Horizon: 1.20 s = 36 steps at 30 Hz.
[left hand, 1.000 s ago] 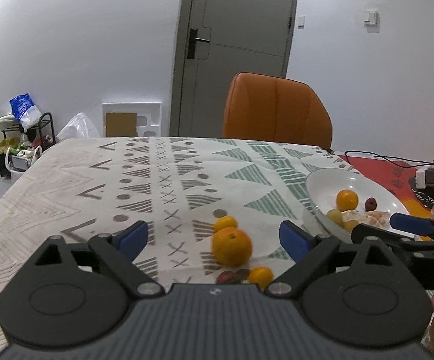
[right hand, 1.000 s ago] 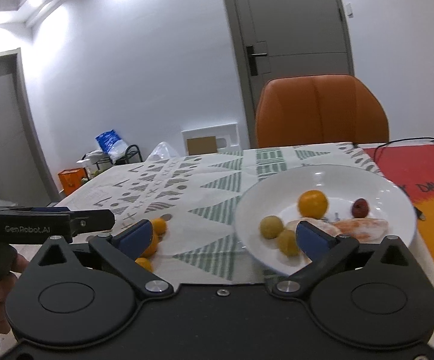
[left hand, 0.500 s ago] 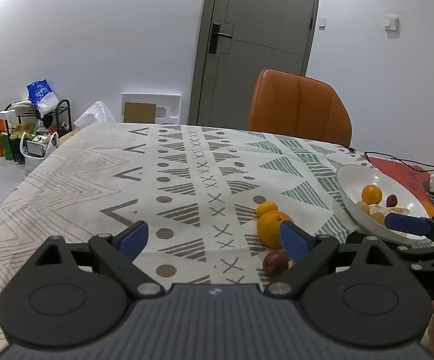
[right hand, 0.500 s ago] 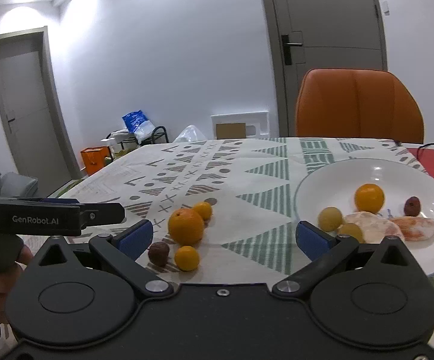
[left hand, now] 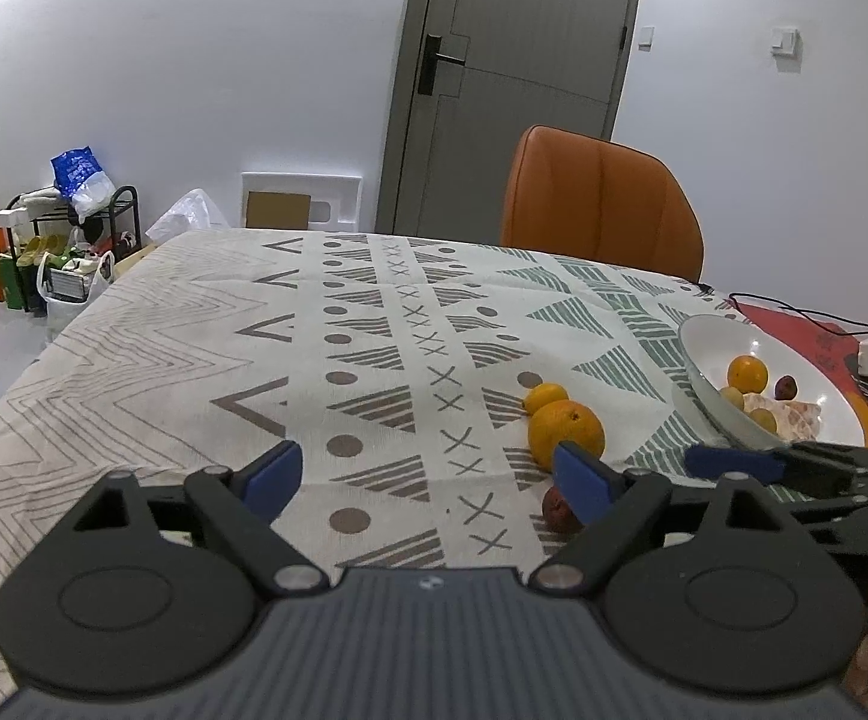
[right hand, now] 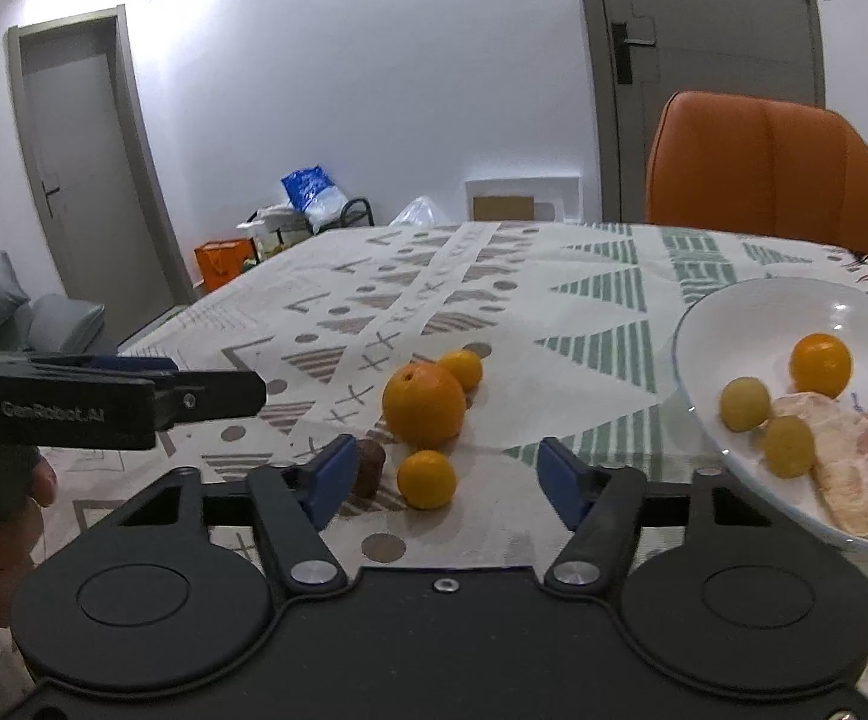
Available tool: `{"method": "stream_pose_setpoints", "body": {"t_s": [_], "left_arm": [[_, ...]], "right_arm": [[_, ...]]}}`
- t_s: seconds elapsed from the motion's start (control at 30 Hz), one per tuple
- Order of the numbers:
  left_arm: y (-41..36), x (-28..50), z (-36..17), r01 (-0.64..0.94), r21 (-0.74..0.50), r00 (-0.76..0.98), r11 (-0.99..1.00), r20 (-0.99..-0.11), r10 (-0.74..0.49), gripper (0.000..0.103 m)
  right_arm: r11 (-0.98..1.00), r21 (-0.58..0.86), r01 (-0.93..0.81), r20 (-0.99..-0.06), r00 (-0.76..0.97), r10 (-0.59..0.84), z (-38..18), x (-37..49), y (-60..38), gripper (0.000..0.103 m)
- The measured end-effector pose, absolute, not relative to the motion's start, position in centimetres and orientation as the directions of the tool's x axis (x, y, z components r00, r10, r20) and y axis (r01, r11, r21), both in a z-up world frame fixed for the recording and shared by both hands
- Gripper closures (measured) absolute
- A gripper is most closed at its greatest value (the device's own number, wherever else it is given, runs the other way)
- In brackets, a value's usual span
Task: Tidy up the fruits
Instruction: 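Move both grippers back to the remaining fruit on the tablecloth, then grasp a small mandarin with the right gripper while the left grasps a dark red plum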
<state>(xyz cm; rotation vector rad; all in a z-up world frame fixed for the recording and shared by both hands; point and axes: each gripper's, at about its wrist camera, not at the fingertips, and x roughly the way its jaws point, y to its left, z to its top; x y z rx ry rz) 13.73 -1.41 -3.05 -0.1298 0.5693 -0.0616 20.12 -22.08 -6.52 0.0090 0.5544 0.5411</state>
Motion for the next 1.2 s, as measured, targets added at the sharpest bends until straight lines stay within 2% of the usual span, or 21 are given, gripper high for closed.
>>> {"method": "stream_pose_setpoints", "body": {"t_s": [0.07,0.13,0.17,0.4,0.6,0.7,1.07,1.2], "left_arm": [[-1.3,13.8,-3.0,0.025,-0.144,0.838,0.989,-0.536,-0.099,0.018],[-1.2,13.9,-3.0,0.028,-0.147,0.835,0.989,-0.54,-0.103,0.022],[-1.2,13.9,-3.1,0.029,-0.148,0.834,0.989,-0.542,-0.106,0.022],[-1.9,14.2,-3.2,0.052,-0.153,0.827,0.987,-0.547,-0.128,0.029],[-3.2,14.3,-3.3,0.085,-0.152,0.825,0.985,-0.544,-0.155,0.03],[-3.7,14.6,-3.4,0.099,-0.154,0.816,0.983,-0.553,-0.169,0.038],[-5.9,15.5,-4.6,0.136,-0.163,0.786,0.977,-0.583,-0.206,0.045],[-6.7,16.0,-5.5,0.137,-0.166,0.765,0.976,-0.608,-0.211,0.06]], "right_arm": [[0.859,0.148,-0.489,-0.512,0.705,0.49,-6.9,20.4,-21.7,0.052],[0.86,0.139,-0.49,-0.532,0.696,0.482,-7.4,20.8,-21.2,0.068],[0.859,0.141,-0.492,-0.546,0.685,0.482,-7.6,21.1,-21.1,0.08],[0.857,0.146,-0.494,-0.531,0.692,0.489,-7.1,20.6,-21.7,0.081],[0.864,0.144,-0.483,-0.516,0.708,0.482,-6.2,20.3,-22.8,0.081],[0.867,0.142,-0.477,-0.507,0.717,0.478,-5.8,20.2,-23.4,0.081],[0.892,0.127,-0.434,-0.478,0.761,0.439,-4.7,19.7,-26.3,0.081],[0.906,0.124,-0.405,-0.464,0.783,0.413,-4.4,19.4,-27.6,0.081]]}}
